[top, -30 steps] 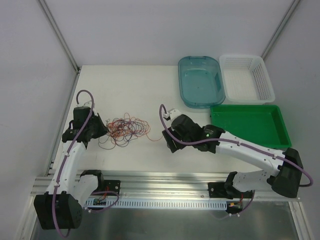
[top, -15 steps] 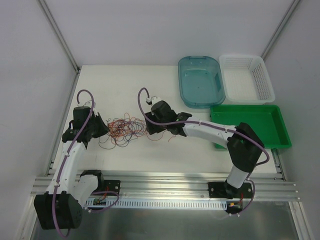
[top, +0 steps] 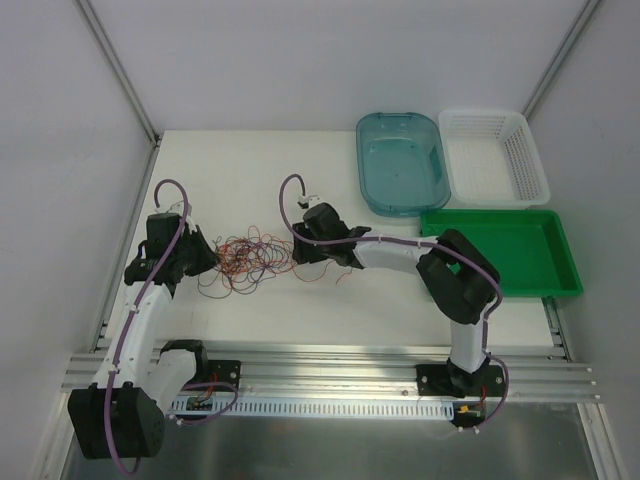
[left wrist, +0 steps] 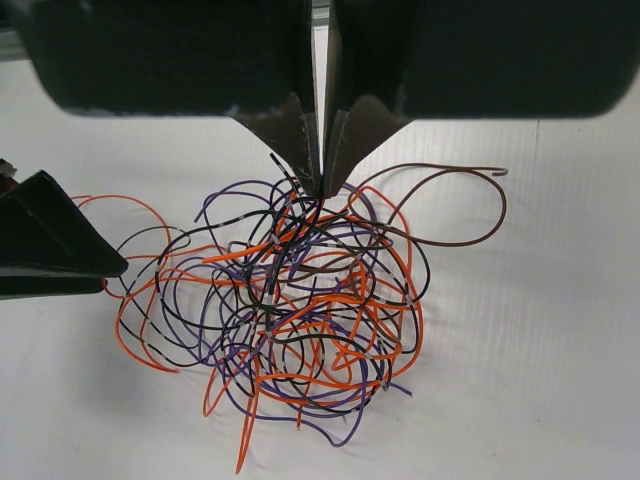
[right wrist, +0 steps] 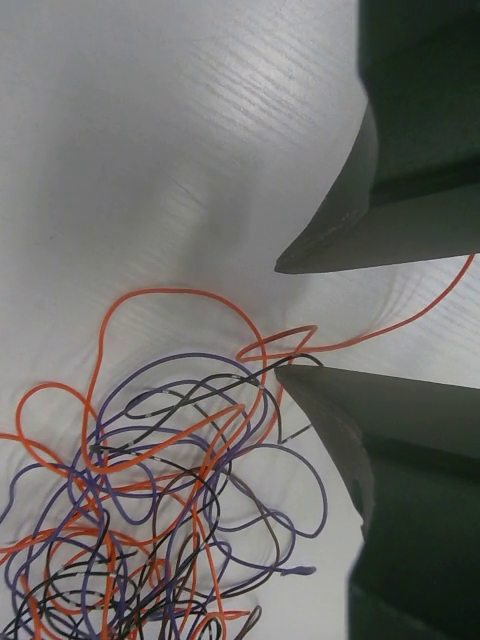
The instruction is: Untangle the cables
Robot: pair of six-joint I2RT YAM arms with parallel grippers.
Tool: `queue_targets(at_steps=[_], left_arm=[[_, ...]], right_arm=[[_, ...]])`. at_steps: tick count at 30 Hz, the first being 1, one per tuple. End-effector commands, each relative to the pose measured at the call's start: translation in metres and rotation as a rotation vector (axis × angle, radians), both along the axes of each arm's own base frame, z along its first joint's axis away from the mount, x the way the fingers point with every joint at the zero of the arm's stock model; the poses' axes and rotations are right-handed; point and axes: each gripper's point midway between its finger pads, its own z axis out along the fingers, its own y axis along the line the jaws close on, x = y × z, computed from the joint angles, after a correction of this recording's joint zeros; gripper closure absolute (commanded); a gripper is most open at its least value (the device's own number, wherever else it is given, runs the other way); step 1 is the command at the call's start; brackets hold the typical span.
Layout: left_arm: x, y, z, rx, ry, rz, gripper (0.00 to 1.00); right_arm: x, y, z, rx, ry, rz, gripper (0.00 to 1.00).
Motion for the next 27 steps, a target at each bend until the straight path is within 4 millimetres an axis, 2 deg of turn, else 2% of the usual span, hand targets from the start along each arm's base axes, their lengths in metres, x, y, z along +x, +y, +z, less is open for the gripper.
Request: queue_targets(at_steps=[1,5,8,9,12,14,15,17,18,20,21,22,23,24,27], left_arm=[[0.003,0.001,0.002,-0.001,-0.02,0.002,1.0],[0.004,0.0,0.001,-0.005,-0.014,0.001,1.0],[0.003,0.002,-0.002,0.001,-0.004,0.009,1.0],[0.003,0.002,-0.002,0.003,-0.003,0.011,1.0],[0.003,0.005,-0.005,0.012,0.007,0.023,1.0],[0.003,0.005,-0.005,0.014,0.011,0.028,1.0],[0.003,0.006,-0.006,0.016,0.014,0.028,1.0],[0.003,0.008,-0.006,0.023,0.015,0.037,1.0],[0.002,0.009,-0.007,0.028,0.021,0.043,1.0],[0.002,0.012,-0.008,0.039,0.025,0.054,1.0],[0.002,0.015,-0.009,0.051,0.027,0.069,1.0],[0.0,0.017,-0.011,0.062,0.038,0.077,1.0],[0.0,0.02,-0.011,0.072,0.044,0.091,1.0],[-0.001,0.028,-0.013,0.106,0.057,0.126,1.0],[-0.008,0.044,-0.015,0.165,0.094,0.203,1.0]], right_arm=[[0.005,0.018,0.009,0.09,0.003,0.03,0.55],[0.003,0.026,0.0,0.105,0.012,0.071,0.59],[0.004,0.028,-0.001,0.111,0.002,0.084,0.69],[0.003,0.027,-0.001,0.11,0.001,0.085,0.77],[0.0,0.021,0.004,0.107,-0.016,0.093,0.87],[-0.003,0.018,0.016,0.115,-0.033,0.103,0.9],[-0.003,0.017,0.021,0.111,-0.041,0.111,0.95],[-0.007,0.01,0.026,0.093,-0.037,0.113,0.99],[-0.008,0.008,0.04,0.101,-0.058,0.12,0.99],[-0.013,-0.001,0.05,0.082,-0.057,0.119,0.99],[-0.014,-0.004,0.072,0.102,-0.088,0.116,0.99],[-0.015,-0.008,0.081,0.096,-0.107,0.12,0.99],[-0.019,-0.018,0.084,0.069,-0.099,0.12,0.99],[-0.022,-0.023,0.112,0.093,-0.141,0.118,0.99],[-0.025,-0.051,0.142,0.032,-0.203,0.089,0.99]])
